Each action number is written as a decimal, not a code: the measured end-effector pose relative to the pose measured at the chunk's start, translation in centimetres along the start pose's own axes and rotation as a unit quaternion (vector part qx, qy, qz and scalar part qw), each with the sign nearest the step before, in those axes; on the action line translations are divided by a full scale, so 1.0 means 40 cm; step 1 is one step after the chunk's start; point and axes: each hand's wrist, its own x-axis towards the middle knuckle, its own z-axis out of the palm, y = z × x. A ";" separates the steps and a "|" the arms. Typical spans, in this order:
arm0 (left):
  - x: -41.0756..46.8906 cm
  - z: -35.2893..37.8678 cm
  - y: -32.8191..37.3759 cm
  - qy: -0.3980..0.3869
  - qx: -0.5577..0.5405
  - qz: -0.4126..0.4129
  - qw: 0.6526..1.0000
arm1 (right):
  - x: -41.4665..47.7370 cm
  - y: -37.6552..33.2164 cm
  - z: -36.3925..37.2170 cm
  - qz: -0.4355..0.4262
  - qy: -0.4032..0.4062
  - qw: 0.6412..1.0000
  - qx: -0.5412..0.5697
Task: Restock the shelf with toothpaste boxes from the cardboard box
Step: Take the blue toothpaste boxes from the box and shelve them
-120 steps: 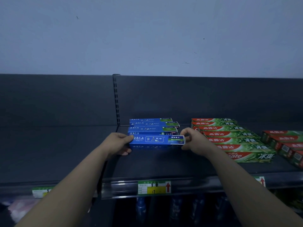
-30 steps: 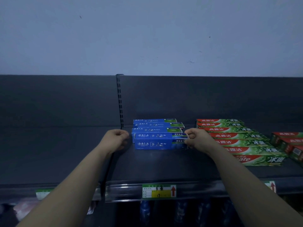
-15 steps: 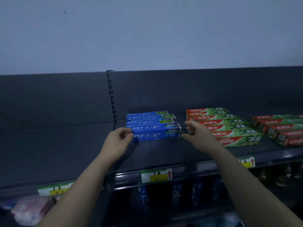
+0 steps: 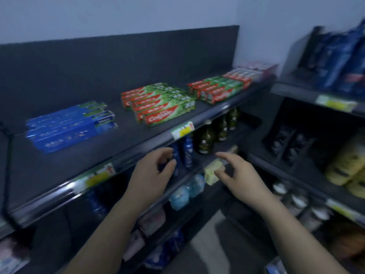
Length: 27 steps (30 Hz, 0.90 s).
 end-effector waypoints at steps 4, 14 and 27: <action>-0.034 0.242 0.071 -0.112 -0.002 0.025 0.993 | -0.179 0.216 -0.073 0.107 0.021 0.994 -0.017; -0.250 0.836 0.258 -0.381 -0.016 0.003 0.925 | -0.714 0.707 -0.230 0.393 0.024 0.919 0.005; -0.447 1.286 0.192 -0.534 0.107 -0.030 0.838 | -1.085 0.995 -0.143 0.582 0.067 0.805 0.089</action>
